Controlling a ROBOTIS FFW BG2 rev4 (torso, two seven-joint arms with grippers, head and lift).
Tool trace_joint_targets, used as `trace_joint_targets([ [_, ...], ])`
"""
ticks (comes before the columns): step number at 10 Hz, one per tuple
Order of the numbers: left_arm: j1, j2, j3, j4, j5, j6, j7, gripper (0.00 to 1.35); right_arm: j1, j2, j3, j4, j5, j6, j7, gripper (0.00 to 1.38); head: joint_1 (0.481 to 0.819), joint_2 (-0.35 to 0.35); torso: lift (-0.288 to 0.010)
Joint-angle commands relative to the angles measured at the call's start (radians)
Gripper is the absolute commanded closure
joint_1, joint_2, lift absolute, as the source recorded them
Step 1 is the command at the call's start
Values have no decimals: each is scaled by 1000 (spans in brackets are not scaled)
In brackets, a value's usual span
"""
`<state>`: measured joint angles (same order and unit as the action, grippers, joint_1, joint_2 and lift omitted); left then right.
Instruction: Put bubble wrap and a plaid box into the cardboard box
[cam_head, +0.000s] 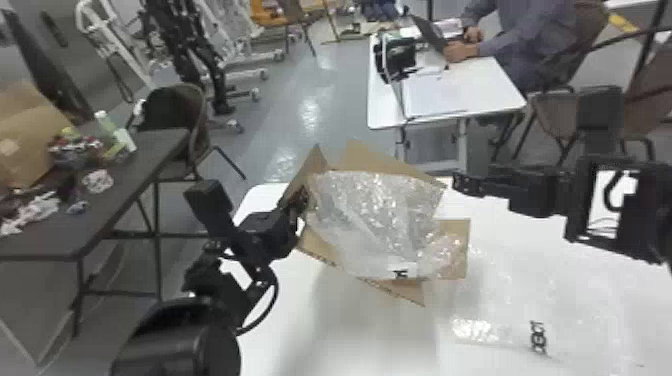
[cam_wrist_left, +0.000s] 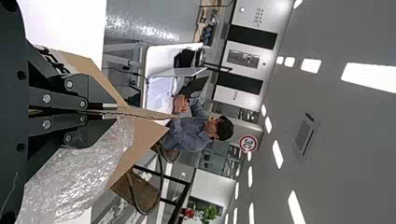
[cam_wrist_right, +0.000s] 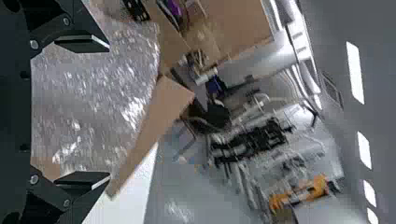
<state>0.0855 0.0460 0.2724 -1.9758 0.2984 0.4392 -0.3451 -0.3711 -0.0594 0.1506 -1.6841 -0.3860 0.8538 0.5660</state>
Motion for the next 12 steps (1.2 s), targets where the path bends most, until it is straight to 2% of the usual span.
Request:
trace_joint_targets([
  [1,5,-2,5,0,5,-5,0,1220,146,-2,-65,-174,47,-87,-104,309,590,270,-108],
  [2,10,-3,8,0,8,-8,0,1220,238,0,-88,-239,49,-154,-175,309,589,252,-108],
  [4,22,-6,14,0,16,-14,0,1220,402,0,-108,-341,115,-302,-256,311,606,201,-108],
  [6,31,-6,21,0,25,-22,0,1220,563,3,-109,-359,133,-541,-376,311,625,175,-108],
  [7,37,-6,25,0,28,-28,-2,1220,624,6,-109,-370,173,-622,-433,311,641,156,-108],
  [8,40,-6,28,-1,33,-28,0,1220,678,10,-109,-390,242,-676,-480,311,656,140,-108],
  [10,49,-6,34,-1,36,-31,0,1220,781,21,-108,-394,322,-797,-568,312,675,120,-108],
  [11,56,-8,39,-1,42,-36,-2,1220,828,33,-108,-378,326,-854,-618,337,688,111,-108],
  [12,65,-8,47,-1,54,-42,-2,1220,853,36,-125,-362,311,-858,-623,380,695,101,-108],
])
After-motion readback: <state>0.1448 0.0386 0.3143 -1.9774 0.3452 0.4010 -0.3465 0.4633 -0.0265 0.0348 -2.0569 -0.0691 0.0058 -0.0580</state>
